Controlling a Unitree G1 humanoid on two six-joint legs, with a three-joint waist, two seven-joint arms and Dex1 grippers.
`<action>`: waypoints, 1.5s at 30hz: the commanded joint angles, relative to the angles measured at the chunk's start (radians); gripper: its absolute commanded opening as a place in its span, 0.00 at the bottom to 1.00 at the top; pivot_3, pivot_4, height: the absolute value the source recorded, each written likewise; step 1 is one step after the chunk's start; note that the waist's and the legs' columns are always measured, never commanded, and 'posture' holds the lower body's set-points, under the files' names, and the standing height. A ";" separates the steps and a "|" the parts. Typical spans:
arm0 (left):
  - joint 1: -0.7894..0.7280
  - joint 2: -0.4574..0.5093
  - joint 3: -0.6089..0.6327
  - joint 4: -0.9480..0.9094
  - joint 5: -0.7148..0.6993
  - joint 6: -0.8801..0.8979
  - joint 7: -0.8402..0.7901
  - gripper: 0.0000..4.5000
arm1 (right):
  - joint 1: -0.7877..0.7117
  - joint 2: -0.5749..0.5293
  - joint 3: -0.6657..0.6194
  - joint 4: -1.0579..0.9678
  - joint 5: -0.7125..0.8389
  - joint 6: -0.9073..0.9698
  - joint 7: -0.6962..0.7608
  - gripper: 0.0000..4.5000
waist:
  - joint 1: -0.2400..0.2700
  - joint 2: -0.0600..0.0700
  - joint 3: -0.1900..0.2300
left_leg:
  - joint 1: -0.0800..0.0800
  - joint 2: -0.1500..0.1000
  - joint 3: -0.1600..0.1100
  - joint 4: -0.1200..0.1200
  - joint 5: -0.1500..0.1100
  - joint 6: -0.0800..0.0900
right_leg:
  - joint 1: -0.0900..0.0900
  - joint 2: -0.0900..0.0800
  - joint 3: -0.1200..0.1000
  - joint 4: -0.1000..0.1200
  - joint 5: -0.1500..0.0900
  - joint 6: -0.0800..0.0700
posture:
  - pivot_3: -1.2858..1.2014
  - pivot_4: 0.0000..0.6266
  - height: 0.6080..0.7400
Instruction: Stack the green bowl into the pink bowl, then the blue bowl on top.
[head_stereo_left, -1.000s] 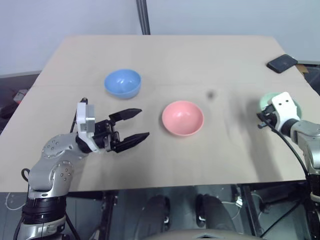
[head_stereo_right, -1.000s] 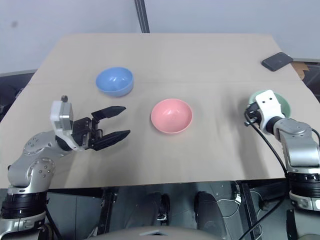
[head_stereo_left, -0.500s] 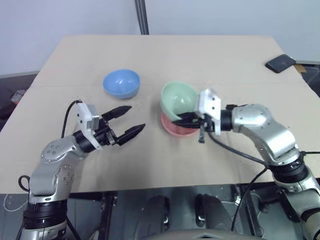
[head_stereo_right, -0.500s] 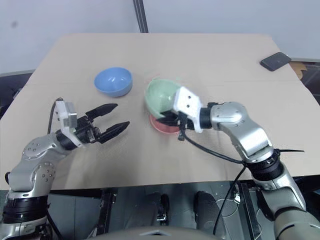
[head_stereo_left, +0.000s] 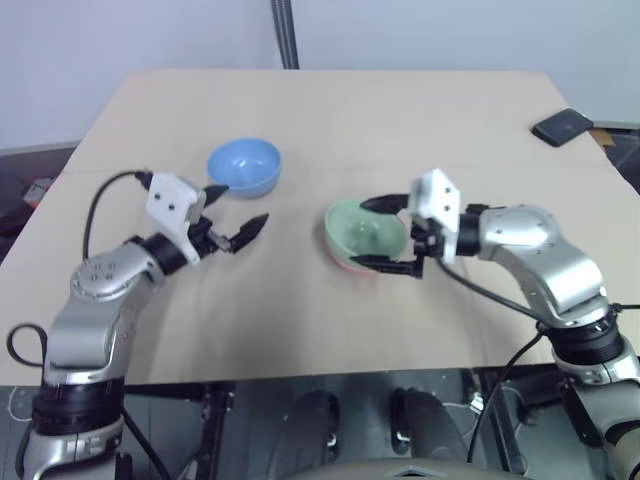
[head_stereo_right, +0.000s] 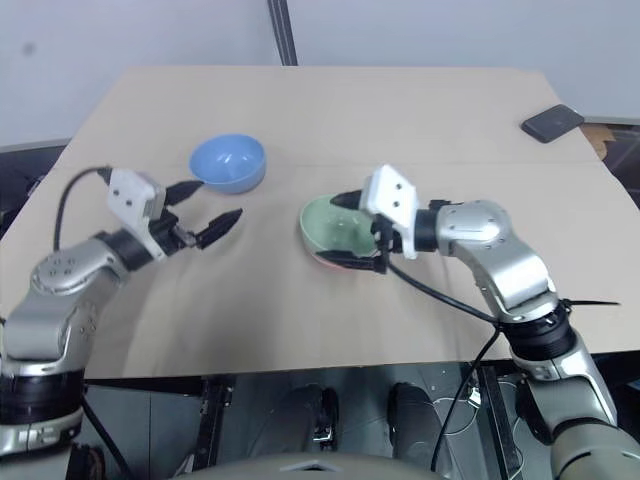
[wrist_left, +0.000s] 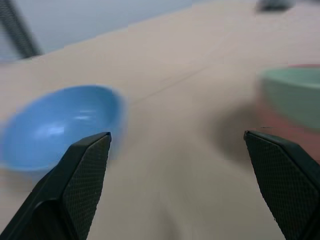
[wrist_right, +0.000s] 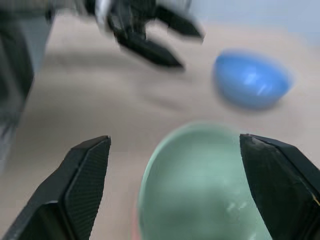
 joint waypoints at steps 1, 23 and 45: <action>-0.156 0.109 -0.139 0.020 0.162 0.089 0.016 1.00 | 0.035 -0.016 -0.130 -0.088 0.082 0.023 -0.049 0.98 | 0.006 0.000 0.000 | 0.000 0.000 0.000 0.000 0.000 0.000 | 0.000 0.000 -0.001 0.000 0.000 0.000 | 0.52 0.24 0.99; -0.670 -0.077 -0.543 0.742 0.585 -0.111 -0.103 0.01 | 0.186 -0.100 -0.231 -0.187 0.040 0.004 -0.238 1.00 | 0.011 -0.005 0.003 | -0.003 -0.001 0.003 0.000 0.000 0.001 | -0.004 0.002 0.004 0.001 0.000 0.001 | 0.52 0.24 0.99; -0.638 -0.117 -0.472 0.307 0.148 -0.305 -0.794 0.34 | 0.567 -0.177 -0.500 -0.347 0.093 -0.011 -0.301 1.00 | 0.011 -0.006 0.004 | 0.001 0.000 0.004 0.003 0.000 0.001 | -0.002 0.004 0.007 0.006 -0.001 0.002 | 0.52 0.24 0.99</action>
